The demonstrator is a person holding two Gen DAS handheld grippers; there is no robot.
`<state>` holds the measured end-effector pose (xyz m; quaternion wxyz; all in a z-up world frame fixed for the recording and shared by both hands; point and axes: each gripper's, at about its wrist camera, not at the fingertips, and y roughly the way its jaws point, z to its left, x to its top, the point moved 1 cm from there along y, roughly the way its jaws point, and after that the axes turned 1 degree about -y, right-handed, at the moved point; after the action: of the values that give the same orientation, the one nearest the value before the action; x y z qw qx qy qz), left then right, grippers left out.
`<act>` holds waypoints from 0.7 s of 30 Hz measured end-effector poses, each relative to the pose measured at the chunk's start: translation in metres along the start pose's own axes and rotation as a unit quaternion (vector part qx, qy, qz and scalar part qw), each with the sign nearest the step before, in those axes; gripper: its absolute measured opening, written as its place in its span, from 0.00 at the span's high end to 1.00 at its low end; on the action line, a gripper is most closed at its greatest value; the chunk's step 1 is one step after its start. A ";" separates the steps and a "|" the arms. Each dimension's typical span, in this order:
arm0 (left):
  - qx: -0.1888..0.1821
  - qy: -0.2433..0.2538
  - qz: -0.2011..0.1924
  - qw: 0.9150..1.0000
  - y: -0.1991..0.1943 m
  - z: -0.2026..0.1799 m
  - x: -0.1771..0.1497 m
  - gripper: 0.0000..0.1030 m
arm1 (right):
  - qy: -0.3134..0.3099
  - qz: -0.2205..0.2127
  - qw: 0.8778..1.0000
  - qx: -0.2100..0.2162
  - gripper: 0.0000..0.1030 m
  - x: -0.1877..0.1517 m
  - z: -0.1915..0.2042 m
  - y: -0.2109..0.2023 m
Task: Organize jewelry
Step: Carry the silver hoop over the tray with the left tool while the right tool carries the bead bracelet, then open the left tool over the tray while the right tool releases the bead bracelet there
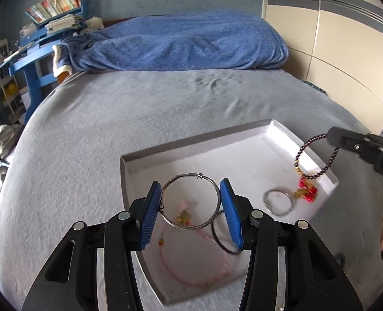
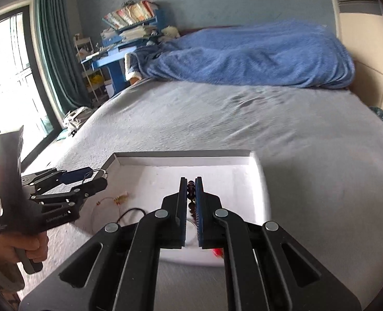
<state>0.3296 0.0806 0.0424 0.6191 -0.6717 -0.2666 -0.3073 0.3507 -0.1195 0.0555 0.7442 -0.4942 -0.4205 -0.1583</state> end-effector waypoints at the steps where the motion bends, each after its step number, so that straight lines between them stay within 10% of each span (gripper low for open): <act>1: 0.002 -0.001 0.003 1.000 0.004 0.001 0.002 0.53 | 0.001 0.006 1.000 0.004 0.94 0.002 0.002 0.008; 18: 0.033 0.027 0.056 0.998 0.067 0.006 0.011 0.52 | 0.003 0.114 0.993 -0.032 0.94 0.014 -0.030 0.097; 21: 0.040 0.024 0.042 0.998 0.065 0.008 0.014 0.38 | 0.001 0.116 0.992 -0.042 0.90 0.007 -0.038 0.095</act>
<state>0.3874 0.0825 0.0091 0.6638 -0.6495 -0.2356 -0.2861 0.4344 -0.1075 -0.0018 0.7364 -0.5703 -0.3529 -0.0889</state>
